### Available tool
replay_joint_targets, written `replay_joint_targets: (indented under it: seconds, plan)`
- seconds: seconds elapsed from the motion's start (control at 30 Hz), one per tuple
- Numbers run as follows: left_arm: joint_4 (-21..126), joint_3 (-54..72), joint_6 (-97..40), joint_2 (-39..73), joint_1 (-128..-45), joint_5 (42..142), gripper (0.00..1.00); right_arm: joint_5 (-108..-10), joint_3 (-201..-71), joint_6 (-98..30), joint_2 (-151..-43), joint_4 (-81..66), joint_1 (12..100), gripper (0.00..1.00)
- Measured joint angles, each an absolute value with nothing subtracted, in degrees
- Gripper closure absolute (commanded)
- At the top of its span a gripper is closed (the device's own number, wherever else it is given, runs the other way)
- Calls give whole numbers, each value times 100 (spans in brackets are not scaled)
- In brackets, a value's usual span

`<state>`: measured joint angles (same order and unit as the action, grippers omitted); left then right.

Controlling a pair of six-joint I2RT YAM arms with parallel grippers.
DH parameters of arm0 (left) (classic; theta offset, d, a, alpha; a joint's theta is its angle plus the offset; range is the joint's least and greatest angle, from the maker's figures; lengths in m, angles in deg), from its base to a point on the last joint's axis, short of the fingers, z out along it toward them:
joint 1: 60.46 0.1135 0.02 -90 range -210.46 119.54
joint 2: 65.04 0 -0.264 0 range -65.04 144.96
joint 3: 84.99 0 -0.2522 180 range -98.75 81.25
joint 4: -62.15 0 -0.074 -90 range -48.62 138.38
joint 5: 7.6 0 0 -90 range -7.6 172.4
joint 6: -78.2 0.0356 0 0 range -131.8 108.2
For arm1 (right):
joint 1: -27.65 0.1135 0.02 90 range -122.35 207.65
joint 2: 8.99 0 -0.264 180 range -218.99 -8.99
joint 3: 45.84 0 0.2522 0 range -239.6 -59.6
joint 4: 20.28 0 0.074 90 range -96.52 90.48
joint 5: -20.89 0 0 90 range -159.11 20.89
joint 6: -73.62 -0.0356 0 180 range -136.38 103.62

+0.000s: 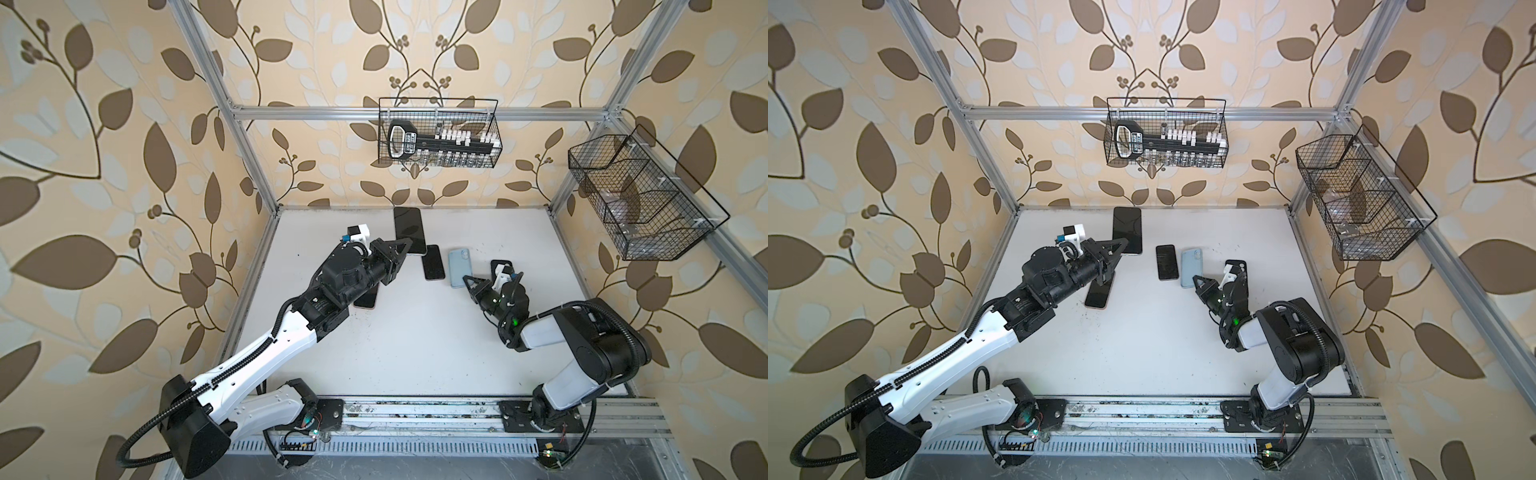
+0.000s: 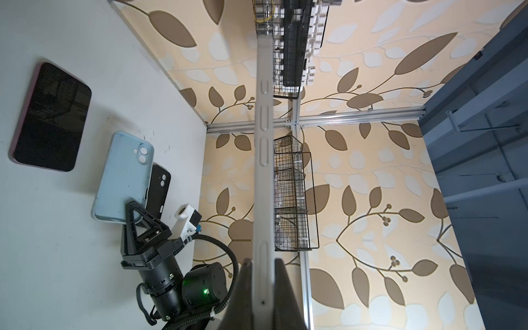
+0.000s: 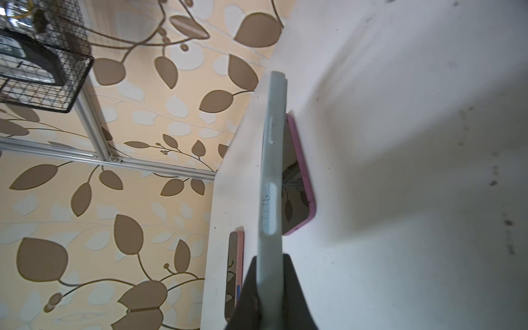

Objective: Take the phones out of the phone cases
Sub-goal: 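Lower the light blue case onto the table with the right gripper and release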

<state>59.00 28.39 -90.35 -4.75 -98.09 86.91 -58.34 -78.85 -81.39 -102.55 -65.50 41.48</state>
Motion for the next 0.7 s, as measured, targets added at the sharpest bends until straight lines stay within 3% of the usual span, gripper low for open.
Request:
replay_joint_targets:
  seconds: [0.27, 0.7]
  plan:
    - [5827, 3337, -8978, -624, -9335, 8995, 100, -5679, -8129, -7724, -10253, -5536, 3899, 97]
    - [5712, 3536, -8816, -547, -9011, 9419, 100, -5775, -8300, -7518, -10544, -5199, 3820, 97]
